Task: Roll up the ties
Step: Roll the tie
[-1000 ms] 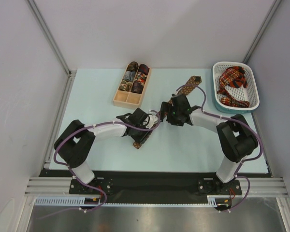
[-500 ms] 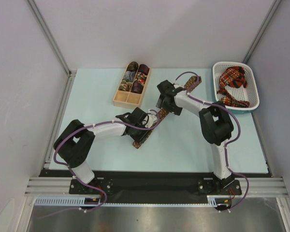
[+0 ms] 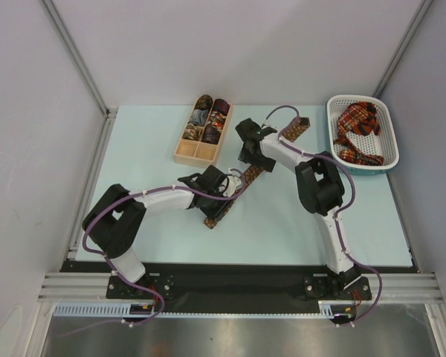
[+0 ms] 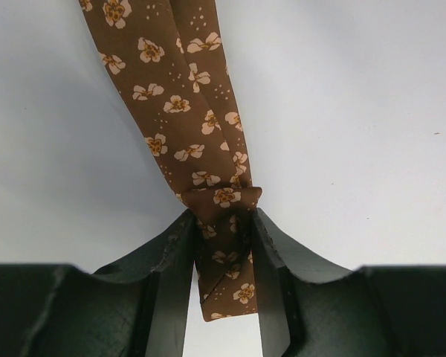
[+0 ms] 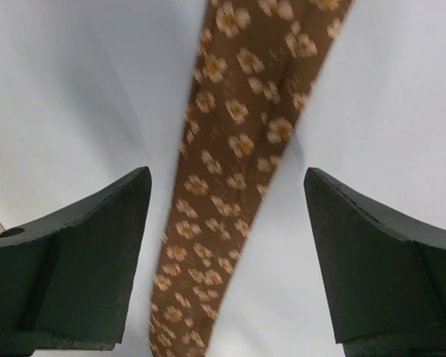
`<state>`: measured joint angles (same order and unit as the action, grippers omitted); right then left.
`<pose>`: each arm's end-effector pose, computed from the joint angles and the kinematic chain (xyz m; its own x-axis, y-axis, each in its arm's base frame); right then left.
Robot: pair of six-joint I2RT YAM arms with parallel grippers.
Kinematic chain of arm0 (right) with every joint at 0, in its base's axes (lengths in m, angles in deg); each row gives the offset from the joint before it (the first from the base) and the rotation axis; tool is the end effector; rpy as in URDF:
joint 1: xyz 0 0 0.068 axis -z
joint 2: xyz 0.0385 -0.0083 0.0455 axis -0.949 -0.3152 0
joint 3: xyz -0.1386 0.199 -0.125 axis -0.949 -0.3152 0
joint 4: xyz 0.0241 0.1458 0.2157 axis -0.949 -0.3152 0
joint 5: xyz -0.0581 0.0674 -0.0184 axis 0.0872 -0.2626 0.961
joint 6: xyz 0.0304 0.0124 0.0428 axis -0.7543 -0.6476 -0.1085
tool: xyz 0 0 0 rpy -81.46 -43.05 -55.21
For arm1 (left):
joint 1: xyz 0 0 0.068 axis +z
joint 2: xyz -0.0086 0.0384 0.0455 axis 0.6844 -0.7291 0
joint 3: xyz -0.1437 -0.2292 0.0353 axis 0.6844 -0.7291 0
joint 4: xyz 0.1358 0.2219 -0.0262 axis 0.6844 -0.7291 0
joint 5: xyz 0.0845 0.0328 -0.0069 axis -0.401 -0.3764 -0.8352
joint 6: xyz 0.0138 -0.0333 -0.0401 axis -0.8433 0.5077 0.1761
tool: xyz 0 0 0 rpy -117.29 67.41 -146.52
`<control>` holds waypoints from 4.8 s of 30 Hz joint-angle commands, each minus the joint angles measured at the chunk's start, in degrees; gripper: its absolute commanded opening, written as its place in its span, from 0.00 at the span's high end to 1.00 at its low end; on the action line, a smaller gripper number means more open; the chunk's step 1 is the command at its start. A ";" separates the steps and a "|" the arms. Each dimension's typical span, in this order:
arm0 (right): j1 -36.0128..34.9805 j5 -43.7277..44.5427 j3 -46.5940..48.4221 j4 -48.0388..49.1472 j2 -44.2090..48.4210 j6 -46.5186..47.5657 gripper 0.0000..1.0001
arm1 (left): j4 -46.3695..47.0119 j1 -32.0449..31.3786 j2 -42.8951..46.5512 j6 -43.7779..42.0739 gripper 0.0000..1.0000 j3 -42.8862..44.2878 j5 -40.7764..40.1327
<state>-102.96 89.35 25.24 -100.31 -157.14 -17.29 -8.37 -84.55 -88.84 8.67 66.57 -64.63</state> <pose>0.4111 0.2345 0.1730 -0.7917 0.3358 -0.5103 0.3638 0.9303 0.0476 0.2376 -0.2146 0.1582 -0.6374 0.6304 -0.4431 0.7290 0.6796 -0.0818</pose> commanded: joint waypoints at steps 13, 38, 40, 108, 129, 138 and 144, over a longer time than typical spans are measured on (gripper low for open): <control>2.50 3.32 4.72 -3.01 -5.50 -0.14 0.46 | -0.39 -0.47 -1.20 0.02 0.60 1.18 0.68; 12.52 -9.15 -8.26 13.93 16.26 16.38 0.20 | -1.71 -1.26 -6.30 0.37 0.59 6.10 -0.55; 12.61 -9.17 -20.20 20.93 22.32 17.34 0.20 | -1.71 -1.26 -6.39 0.37 0.59 6.19 -0.46; -44.43 27.40 -19.54 15.36 1.17 47.50 0.59 | -24.03 -1.70 -20.10 0.98 0.55 24.47 2.44; -41.71 18.79 -22.18 17.73 2.93 48.90 1.00 | -24.03 -2.49 -19.75 0.46 0.46 26.49 2.09; -42.93 19.49 -22.70 19.22 3.37 50.21 1.00 | -22.01 -1.62 -13.60 0.63 0.31 33.43 2.62; -42.85 18.27 -22.79 19.57 3.98 50.13 1.00 | -11.68 3.29 -5.53 4.67 0.26 33.01 -1.16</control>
<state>-145.82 114.83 4.32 -80.98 -153.14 33.90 -28.20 -84.75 -102.59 10.39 98.72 -63.88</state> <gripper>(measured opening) 0.121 0.736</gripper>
